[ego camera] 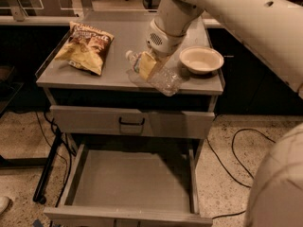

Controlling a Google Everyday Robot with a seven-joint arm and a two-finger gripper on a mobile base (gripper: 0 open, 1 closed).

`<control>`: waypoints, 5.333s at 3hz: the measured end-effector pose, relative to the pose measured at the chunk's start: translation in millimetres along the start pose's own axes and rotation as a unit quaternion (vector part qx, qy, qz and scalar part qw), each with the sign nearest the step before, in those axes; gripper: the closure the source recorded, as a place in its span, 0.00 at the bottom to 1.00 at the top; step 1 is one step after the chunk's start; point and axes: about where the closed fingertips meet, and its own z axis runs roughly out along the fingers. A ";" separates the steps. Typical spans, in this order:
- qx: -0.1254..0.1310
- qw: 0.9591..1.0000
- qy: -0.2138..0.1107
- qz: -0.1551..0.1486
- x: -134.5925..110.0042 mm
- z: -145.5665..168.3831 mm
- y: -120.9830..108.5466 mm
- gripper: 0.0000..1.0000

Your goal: Place water bottle into middle drawer

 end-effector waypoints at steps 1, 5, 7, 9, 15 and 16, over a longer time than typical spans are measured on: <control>-0.002 1.000 -0.002 0.004 13.8 -10.7 14.3 1.00; -0.044 0.997 0.043 0.041 89.8 28.3 85.8 1.00; -0.069 0.992 0.056 0.085 111.5 101.8 98.7 1.00; -0.092 0.989 0.068 0.099 122.4 144.2 111.3 1.00; -0.169 0.955 0.141 0.198 167.9 333.2 130.0 1.00; -0.169 0.955 0.141 0.198 167.9 333.2 130.0 1.00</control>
Offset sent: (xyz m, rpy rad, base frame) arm -0.1243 -0.0214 -0.0092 -0.0005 0.0839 -0.0522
